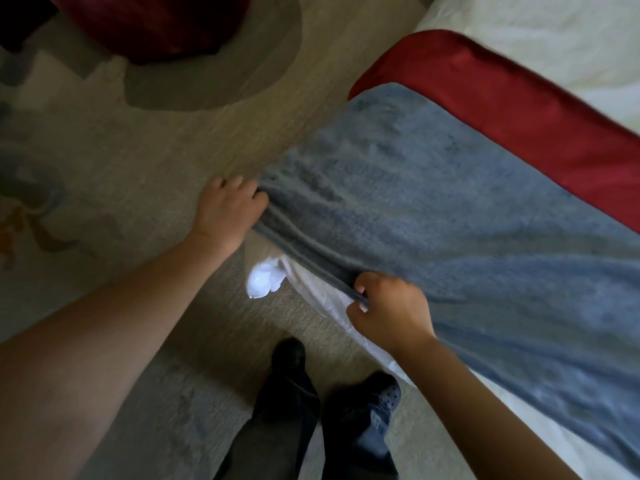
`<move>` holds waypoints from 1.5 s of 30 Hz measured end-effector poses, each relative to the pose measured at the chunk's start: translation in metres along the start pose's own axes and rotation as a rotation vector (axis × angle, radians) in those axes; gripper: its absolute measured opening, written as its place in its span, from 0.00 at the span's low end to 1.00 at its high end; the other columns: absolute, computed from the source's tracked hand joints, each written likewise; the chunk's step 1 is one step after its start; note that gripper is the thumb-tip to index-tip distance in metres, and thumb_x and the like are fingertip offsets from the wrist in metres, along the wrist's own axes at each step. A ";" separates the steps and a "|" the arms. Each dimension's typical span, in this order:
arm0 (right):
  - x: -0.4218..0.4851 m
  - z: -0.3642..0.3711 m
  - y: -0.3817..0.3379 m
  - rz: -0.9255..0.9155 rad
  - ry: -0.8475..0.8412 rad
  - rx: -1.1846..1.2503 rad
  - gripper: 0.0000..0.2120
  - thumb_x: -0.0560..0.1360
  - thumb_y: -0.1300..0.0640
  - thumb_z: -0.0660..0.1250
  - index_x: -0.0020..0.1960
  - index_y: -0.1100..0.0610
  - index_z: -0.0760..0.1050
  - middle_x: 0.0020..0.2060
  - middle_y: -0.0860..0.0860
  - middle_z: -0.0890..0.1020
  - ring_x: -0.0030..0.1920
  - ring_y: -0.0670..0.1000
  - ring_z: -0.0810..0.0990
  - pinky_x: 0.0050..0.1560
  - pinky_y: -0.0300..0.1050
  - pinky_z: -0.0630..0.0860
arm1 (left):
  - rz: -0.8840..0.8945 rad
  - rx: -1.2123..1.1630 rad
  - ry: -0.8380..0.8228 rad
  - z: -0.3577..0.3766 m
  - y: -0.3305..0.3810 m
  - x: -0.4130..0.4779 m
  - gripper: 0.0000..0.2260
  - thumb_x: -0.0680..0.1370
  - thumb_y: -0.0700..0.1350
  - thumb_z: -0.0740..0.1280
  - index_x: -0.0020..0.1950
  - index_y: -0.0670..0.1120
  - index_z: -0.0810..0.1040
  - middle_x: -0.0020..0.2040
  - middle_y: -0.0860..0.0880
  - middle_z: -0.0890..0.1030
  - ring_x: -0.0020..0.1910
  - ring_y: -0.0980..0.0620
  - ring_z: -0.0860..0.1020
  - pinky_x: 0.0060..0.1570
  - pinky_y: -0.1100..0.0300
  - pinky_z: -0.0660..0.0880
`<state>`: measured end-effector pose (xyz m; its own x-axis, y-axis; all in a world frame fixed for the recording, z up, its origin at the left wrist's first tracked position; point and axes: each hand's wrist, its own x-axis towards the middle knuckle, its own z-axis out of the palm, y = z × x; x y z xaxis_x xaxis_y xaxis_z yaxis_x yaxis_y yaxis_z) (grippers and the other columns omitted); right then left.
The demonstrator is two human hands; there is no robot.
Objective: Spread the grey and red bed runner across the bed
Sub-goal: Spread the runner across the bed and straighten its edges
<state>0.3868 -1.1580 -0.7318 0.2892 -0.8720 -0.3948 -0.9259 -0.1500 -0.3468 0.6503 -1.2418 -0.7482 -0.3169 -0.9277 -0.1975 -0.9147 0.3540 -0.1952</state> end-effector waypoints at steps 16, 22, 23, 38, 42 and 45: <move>0.032 -0.055 0.007 0.027 -0.145 0.061 0.07 0.74 0.50 0.62 0.48 0.47 0.77 0.47 0.46 0.82 0.50 0.52 0.80 0.43 0.42 0.72 | 0.212 -0.190 -0.222 -0.031 -0.023 0.057 0.13 0.74 0.39 0.63 0.57 0.48 0.77 0.53 0.47 0.77 0.56 0.45 0.74 0.46 0.55 0.71; 0.095 -0.115 0.063 0.163 0.088 0.167 0.08 0.75 0.55 0.63 0.49 0.51 0.80 0.52 0.55 0.81 0.53 0.60 0.79 0.48 0.48 0.74 | 0.203 -0.423 -0.094 -0.071 0.026 0.149 0.15 0.74 0.35 0.60 0.56 0.48 0.77 0.54 0.47 0.77 0.53 0.45 0.75 0.44 0.56 0.70; 0.107 -0.125 0.075 0.192 0.143 0.170 0.08 0.75 0.55 0.63 0.49 0.51 0.80 0.52 0.55 0.81 0.53 0.60 0.79 0.48 0.48 0.74 | 0.188 -0.456 -0.064 -0.074 0.037 0.164 0.16 0.74 0.35 0.60 0.57 0.49 0.77 0.56 0.47 0.77 0.55 0.46 0.75 0.46 0.56 0.70; 0.194 -0.188 0.244 0.490 0.414 0.076 0.15 0.77 0.60 0.58 0.64 0.54 0.68 0.59 0.56 0.75 0.48 0.63 0.78 0.39 0.49 0.70 | 0.128 -0.507 0.109 -0.093 0.096 0.325 0.19 0.78 0.36 0.55 0.68 0.49 0.69 0.64 0.44 0.73 0.59 0.42 0.75 0.56 0.46 0.73; 0.197 -0.183 0.263 0.465 0.520 -0.083 0.08 0.77 0.60 0.59 0.52 0.61 0.75 0.51 0.58 0.73 0.45 0.62 0.76 0.34 0.49 0.68 | 0.136 -0.473 0.098 -0.092 0.091 0.358 0.21 0.77 0.34 0.56 0.68 0.49 0.69 0.65 0.43 0.73 0.59 0.40 0.74 0.57 0.45 0.73; 0.193 -0.174 0.270 0.338 0.569 -0.258 0.09 0.73 0.65 0.60 0.50 0.63 0.76 0.50 0.60 0.74 0.47 0.62 0.74 0.33 0.49 0.65 | 0.121 -0.467 0.090 -0.093 0.089 0.378 0.19 0.76 0.34 0.61 0.65 0.47 0.71 0.63 0.42 0.75 0.59 0.41 0.75 0.57 0.47 0.73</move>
<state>0.1505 -1.4474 -0.7534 -0.1312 -0.9877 0.0848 -0.9908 0.1279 -0.0435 0.4256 -1.5720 -0.7508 -0.4298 -0.8969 -0.1043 -0.8781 0.3883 0.2796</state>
